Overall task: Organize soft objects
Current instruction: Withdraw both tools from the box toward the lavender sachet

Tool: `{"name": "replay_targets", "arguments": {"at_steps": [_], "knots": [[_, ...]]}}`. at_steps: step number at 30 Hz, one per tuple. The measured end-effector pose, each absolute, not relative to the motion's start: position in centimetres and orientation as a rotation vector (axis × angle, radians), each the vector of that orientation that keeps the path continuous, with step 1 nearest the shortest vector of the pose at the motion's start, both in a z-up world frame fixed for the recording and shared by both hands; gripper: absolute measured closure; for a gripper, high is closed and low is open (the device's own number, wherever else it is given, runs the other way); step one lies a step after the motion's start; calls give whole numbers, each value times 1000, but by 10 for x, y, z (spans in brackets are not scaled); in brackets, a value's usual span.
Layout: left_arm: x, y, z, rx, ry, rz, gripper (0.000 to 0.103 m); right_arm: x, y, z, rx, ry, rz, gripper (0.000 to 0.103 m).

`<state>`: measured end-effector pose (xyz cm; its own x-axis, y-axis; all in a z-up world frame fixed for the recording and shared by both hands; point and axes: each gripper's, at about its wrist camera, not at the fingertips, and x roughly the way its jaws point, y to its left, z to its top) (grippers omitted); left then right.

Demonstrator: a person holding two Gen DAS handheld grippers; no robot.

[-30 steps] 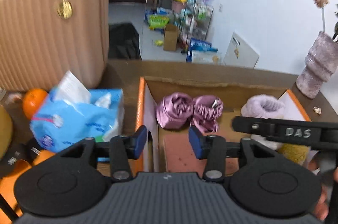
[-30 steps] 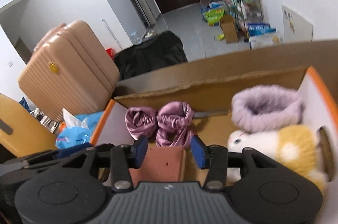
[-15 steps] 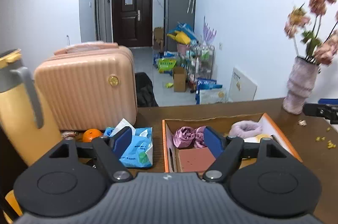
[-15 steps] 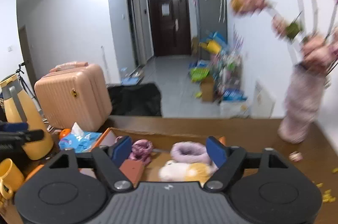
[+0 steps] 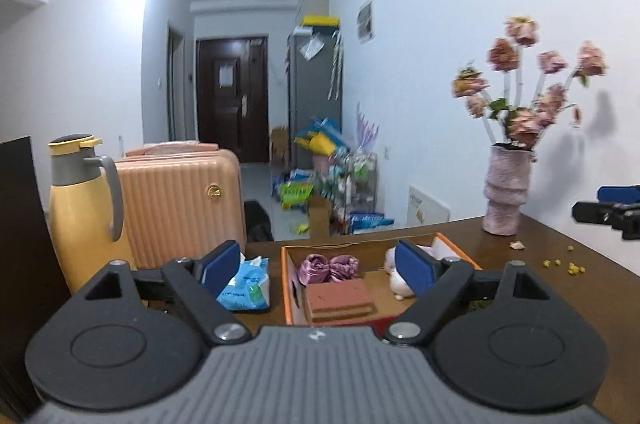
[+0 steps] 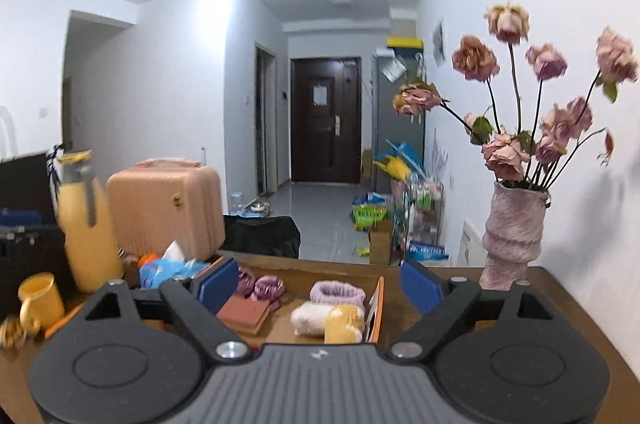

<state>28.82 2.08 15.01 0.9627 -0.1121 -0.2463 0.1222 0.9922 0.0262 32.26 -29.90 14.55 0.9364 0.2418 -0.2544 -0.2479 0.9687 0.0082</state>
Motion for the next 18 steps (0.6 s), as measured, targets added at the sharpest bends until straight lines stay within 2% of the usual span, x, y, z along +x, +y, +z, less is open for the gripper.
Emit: {"name": "replay_targets", "arguments": {"at_steps": [4, 10, 18], "knots": [[237, 14, 116, 60, 214, -119, 10, 265, -286, 115, -98, 211, 277, 12], [179, 14, 56, 20, 290, -108, 10, 196, -275, 65, -23, 208, 290, 11], [176, 29, 28, -19, 379, -71, 10, 173, -261, 24, 21, 300, 270, 11]]}}
